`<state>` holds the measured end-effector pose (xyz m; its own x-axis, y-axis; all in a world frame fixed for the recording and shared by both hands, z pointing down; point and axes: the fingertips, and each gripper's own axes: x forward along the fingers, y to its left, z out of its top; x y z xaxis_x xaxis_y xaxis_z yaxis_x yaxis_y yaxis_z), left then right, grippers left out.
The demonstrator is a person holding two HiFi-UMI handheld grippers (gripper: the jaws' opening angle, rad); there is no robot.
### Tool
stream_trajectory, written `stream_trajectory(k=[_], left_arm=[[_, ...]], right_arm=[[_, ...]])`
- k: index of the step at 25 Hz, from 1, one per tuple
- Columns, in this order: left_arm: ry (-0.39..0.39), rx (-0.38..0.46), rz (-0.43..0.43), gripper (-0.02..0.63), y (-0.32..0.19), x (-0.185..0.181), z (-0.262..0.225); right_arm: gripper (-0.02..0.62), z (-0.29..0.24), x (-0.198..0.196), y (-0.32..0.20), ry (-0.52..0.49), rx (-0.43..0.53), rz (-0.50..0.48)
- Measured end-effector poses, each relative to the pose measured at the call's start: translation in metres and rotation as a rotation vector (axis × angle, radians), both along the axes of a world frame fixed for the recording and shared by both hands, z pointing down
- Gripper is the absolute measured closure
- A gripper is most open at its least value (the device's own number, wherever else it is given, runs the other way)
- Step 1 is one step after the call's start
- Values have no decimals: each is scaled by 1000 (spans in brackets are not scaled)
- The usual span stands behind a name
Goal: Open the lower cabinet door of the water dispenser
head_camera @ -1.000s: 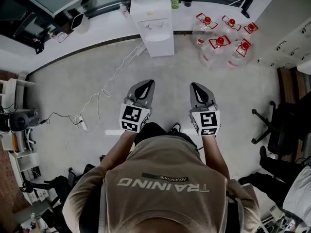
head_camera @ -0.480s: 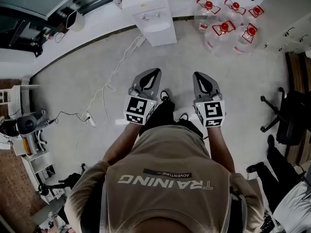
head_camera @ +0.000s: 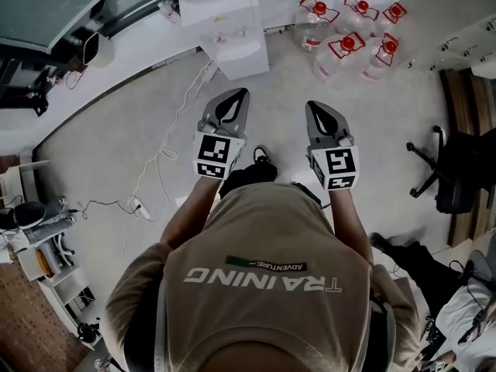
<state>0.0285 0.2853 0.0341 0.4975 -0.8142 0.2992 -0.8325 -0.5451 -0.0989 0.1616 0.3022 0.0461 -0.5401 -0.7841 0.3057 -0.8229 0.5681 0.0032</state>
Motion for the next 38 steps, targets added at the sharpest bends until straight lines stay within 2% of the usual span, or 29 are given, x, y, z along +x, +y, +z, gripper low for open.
stream_trajectory(k=[4, 8, 15, 20, 28, 32, 38], left_arm=[[75, -63, 18, 606, -29, -20, 13], [85, -65, 35, 606, -53, -36, 23], [135, -103, 24, 606, -71, -38, 35], [123, -127, -8, 606, -102, -30, 45], [47, -80, -81, 606, -183, -10, 23], [50, -105, -156, 606, -222, 0, 17], [45, -119, -231, 605, -261, 9, 19]], right_arm=[[588, -3, -24, -32, 20, -12, 17], [588, -1, -47, -54, 25, -25, 30], [588, 17, -63, -77, 104, -67, -74], [588, 27, -56, -117, 74, -82, -86], [588, 28, -28, -212, -16, -71, -156], [588, 23, -11, -259, -40, -70, -183], [588, 35, -2, -308, -59, -95, -278]])
